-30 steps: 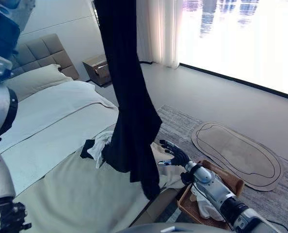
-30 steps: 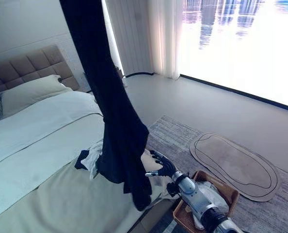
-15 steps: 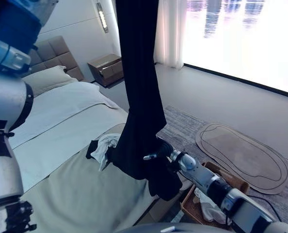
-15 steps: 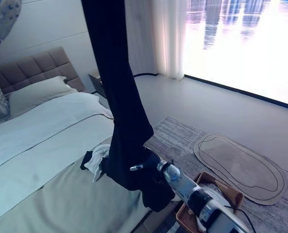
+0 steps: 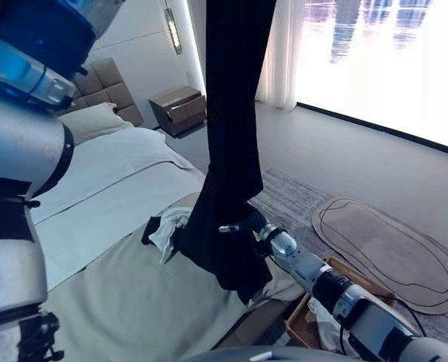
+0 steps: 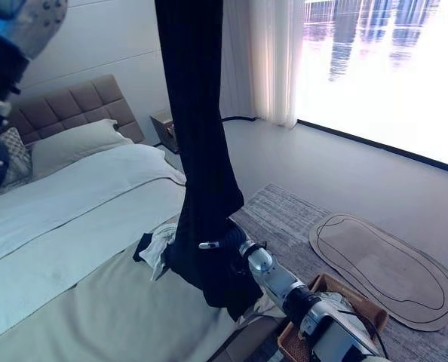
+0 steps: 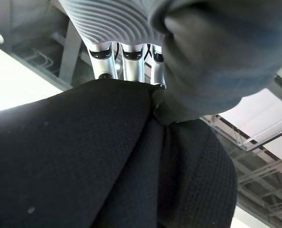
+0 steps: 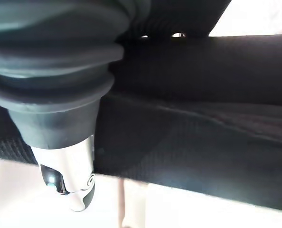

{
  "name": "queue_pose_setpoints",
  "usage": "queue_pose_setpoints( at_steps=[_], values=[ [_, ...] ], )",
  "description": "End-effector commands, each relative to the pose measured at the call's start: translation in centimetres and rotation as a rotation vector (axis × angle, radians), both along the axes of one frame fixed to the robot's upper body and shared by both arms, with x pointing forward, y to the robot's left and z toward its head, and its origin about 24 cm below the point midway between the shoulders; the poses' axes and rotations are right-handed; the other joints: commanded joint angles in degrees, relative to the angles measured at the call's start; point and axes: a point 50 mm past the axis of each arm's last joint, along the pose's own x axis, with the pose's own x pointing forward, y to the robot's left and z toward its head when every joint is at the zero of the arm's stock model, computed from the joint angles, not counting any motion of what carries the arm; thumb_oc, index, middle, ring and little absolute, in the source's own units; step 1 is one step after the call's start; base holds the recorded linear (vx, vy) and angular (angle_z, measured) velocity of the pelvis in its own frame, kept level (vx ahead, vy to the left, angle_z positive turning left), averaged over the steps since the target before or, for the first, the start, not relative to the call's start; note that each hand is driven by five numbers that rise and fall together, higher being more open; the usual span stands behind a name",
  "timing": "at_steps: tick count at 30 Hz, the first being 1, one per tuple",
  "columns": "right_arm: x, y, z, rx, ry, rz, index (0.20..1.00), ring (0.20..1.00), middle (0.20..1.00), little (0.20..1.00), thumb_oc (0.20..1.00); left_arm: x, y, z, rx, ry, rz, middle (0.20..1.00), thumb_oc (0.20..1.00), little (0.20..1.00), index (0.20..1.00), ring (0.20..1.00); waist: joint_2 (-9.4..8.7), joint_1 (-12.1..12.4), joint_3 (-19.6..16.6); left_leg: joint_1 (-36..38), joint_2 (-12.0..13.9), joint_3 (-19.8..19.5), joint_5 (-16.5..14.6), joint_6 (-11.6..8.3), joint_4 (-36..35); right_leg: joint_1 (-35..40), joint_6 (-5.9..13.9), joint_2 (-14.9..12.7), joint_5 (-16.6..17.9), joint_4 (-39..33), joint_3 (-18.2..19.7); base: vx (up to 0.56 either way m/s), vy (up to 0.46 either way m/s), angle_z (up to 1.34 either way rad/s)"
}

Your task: Pick up clothes into the bucket

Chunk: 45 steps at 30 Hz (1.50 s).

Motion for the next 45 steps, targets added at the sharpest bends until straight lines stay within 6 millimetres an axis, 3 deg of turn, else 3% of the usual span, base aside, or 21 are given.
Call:
queue_pose_setpoints(
  at_steps=[1,3,14,21,24,27,28,30,32,33,34,35,36,37,40,41,42,43,44,45],
  values=[
    [2.5,2.6,3.9,0.105,-0.134,-0.051,1.0,1.0,1.0,1.0,1.0,-1.0,3.6,3.1,-0.174,-0.052,0.073,0.2,0.2,0.2,0.2,0.2,-3.19,1.31,-1.14,-1.13,-0.45,1.25,-3.81,1.46,4.11,-0.29,3.11,-2.27,1.36,1.92,1.41,0.0,0.0,0.0],
    [2.5,2.6,3.9,0.092,-0.139,-0.059,0.2,0.2,0.2,0.2,0.2,-0.9,3.6,2.9,-0.175,-0.053,0.078,0.2,0.2,0.2,0.2,0.2,-3.15,1.28,-1.11,-1.09,-0.43,1.21,-3.76,1.45,4.09,-0.23,3.03,-2.24,1.35,1.92,1.45,0.0,0.0,0.0],
    [2.2,2.3,3.1,0.087,-0.113,-0.073,0.2,0.2,0.2,0.2,0.2,-1.4,3.0,2.8,-0.176,-0.086,0.065,0.2,0.2,0.2,0.2,0.2,-3.44,1.12,-1.1,-0.95,-0.43,0.64,-3.57,1.41,3.94,0.01,2.83,-2.03,1.22,2.02,1.25,0.0,0.0,0.0],
    [1.9,2.1,3.1,0.137,-0.091,-0.056,0.2,0.2,0.2,0.2,0.2,-1.6,3.8,3.1,-0.189,-0.103,0.093,0.2,0.2,0.2,0.2,0.2,-3.71,1.02,-1.1,-0.93,-0.33,0.77,-3.54,1.4,3.95,-0.16,2.74,-1.85,1.22,2.0,1.35,0.0,0.0,0.0],
    [1.6,1.1,4.0,0.238,-0.109,-0.073,0.2,0.2,0.2,0.2,0.2,-1.5,6.4,3.0,-0.232,-0.114,0.155,0.2,0.2,0.2,0.2,0.2,-3.94,0.76,-0.92,-0.86,-0.26,0.91,-3.44,1.33,3.85,-0.19,2.84,-1.83,1.18,2.03,1.31,0.0,0.0,0.0],
    [1.3,-0.6,5.5,0.318,-0.173,-0.114,0.2,0.2,0.2,0.2,0.2,-0.7,9.5,1.3,-0.274,-0.105,0.251,0.2,0.2,0.2,0.2,0.2,-4.27,0.51,-0.6,-0.73,-0.18,0.88,-3.53,1.37,3.91,-0.13,2.77,-1.9,1.04,2.21,1.42,0.0,0.0,0.0],
    [1.2,-0.7,5.4,0.315,-0.171,-0.115,0.2,0.2,0.2,0.2,0.2,-0.6,9.6,1.2,-0.277,-0.103,0.252,0.2,0.2,0.2,0.2,0.2,-4.13,0.53,-0.69,-0.72,-0.19,0.88,-3.55,1.37,3.92,-0.11,2.78,-1.9,1.02,2.22,1.42,0.0,0.0,0.0],
    [1.2,-2.6,6.9,0.355,-0.248,-0.162,0.2,0.2,0.2,0.2,0.2,-0.2,11.5,-0.9,-0.279,-0.104,0.321,0.2,0.2,0.2,0.2,0.2,-4.51,0.42,-0.36,-0.74,-0.12,0.92,-3.67,1.4,4.15,-0.2,2.66,-1.88,0.95,2.32,1.56,0.0,0.0,0.0],
    [1.5,-4.5,9.3,0.378,-0.373,-0.212,0.2,0.2,0.2,0.2,0.2,-0.1,12.5,-4.8,-0.223,-0.127,0.377,0.2,0.2,0.2,0.2,0.2,-5.72,0.67,0.38,-0.8,0.03,0.97,-3.86,1.45,4.48,-0.3,2.49,-1.78,0.84,2.4,1.8,0.0,0.0,0.0],
    [1.4,-4.6,9.2,0.369,-0.368,-0.21,0.2,0.2,0.2,0.2,0.2,-0.1,12.7,-5.3,-0.231,-0.122,0.382,0.2,0.2,0.2,0.2,0.2,-5.22,0.65,0.18,-0.73,0.03,1.02,-3.9,1.45,4.5,-0.25,2.49,-1.77,0.82,2.42,1.86,0.0,0.0,0.0],
    [1.5,-6.3,11.2,0.387,-0.463,-0.259,0.2,0.2,0.2,0.2,0.2,0.2,14.1,-9.2,-0.231,-0.072,0.389,0.2,0.2,0.2,0.2,0.2,-6.66,1.07,0.92,-0.77,0.2,1.0,-4.0,1.48,4.82,-0.28,2.34,-1.73,0.66,2.47,1.96,0.0,0.0,0.0],
    [1.4,-6.3,11.0,0.378,-0.459,-0.255,0.2,0.2,0.2,0.2,0.2,0.2,14.4,-9.5,-0.239,-0.067,0.394,0.2,0.2,0.2,0.2,0.2,-6.14,0.97,0.74,-0.7,0.21,1.06,-4.03,1.48,4.83,-0.23,2.35,-1.72,0.64,2.49,2.01,0.0,0.0,0.0],
    [1.4,-6.9,11.9,0.388,-0.498,-0.274,0.2,0.2,0.2,0.2,0.2,0.2,15.6,-12.2,-0.273,-0.017,0.409,0.2,0.2,0.2,0.2,0.2,-6.31,0.97,0.83,-0.65,0.26,1.06,-4.13,1.49,4.85,-0.25,2.24,-1.67,0.55,2.48,2.17,0.01,-0.006,-0.04],
    [1.6,-8.4,13.5,0.414,-0.575,-0.332,0.2,0.2,0.2,0.2,0.2,0.7,17.3,-17.3,-0.32,0.104,0.454,0.2,0.2,0.2,0.2,0.2,-7.45,1.36,1.42,-0.59,0.38,1.13,-4.32,1.54,4.96,-0.24,1.96,-1.62,0.45,2.43,2.49,0.01,-0.004,-0.07],
    [1.6,-9.5,15.7,0.461,-0.661,-0.361,0.2,0.2,0.2,0.2,0.2,0.8,19.4,-24.7,-0.401,0.327,0.511,0.2,0.2,0.2,0.2,0.2,-7.72,1.19,1.75,-0.28,0.6,1.42,-4.63,1.61,4.97,-0.1,1.61,-1.48,0.35,2.33,2.98,0.01,0.002,-0.11],
    [1.5,-9.4,15.7,0.459,-0.66,-0.359,0.2,0.2,0.2,0.2,0.2,0.8,19.5,-24.8,-0.403,0.329,0.512,0.2,0.2,0.2,0.2,0.2,-7.58,1.14,1.69,-0.23,0.62,1.45,-4.67,1.6,4.98,-0.06,1.61,-1.47,0.34,2.33,3.01,0.01,0.002,-0.1],
    [1.6,-9.7,16.2,0.471,-0.679,-0.364,0.2,0.2,0.2,0.2,0.2,0.9,19.8,-27.0,-0.408,0.4,0.543,0.2,0.2,0.2,0.2,0.2,-7.76,1.12,1.78,-0.19,0.67,1.49,-4.74,1.6,5.04,-0.02,1.54,-1.44,0.32,2.32,3.1,0.01,0.005,-0.09],
    [1.6,-10.1,17.6,0.49,-0.734,-0.379,0.2,0.2,0.2,0.2,0.2,0.7,19.7,-32.0,-0.446,0.566,0.555,0.2,0.2,0.2,0.2,0.2,-8.22,1.29,2.11,-0.22,0.73,1.58,-4.88,1.68,5.2,0.02,1.37,-1.44,0.31,2.27,3.25,0.01,0.006,-0.07],
    [1.5,-10.1,17.6,0.488,-0.733,-0.378,0.2,0.2,0.2,0.2,0.2,0.6,19.7,-32.0,-0.448,0.568,0.555,0.2,0.2,0.2,0.2,0.2,-8.09,1.28,2.05,-0.17,0.74,1.6,-4.92,1.68,5.21,0.05,1.37,-1.42,0.3,2.27,3.28,0.01,0.006,-0.03],
    [1.6,-10.4,18.2,0.488,-0.759,-0.388,0.2,0.2,0.2,0.2,0.2,0.4,19.5,-33.8,-0.453,0.628,0.559,0.2,0.2,0.2,0.2,0.2,-8.17,1.27,2.14,-0.16,0.77,1.69,-5.0,1.72,5.25,0.02,1.31,-1.39,0.32,2.27,3.35,0.0,0.0,0.0]
  ],
)
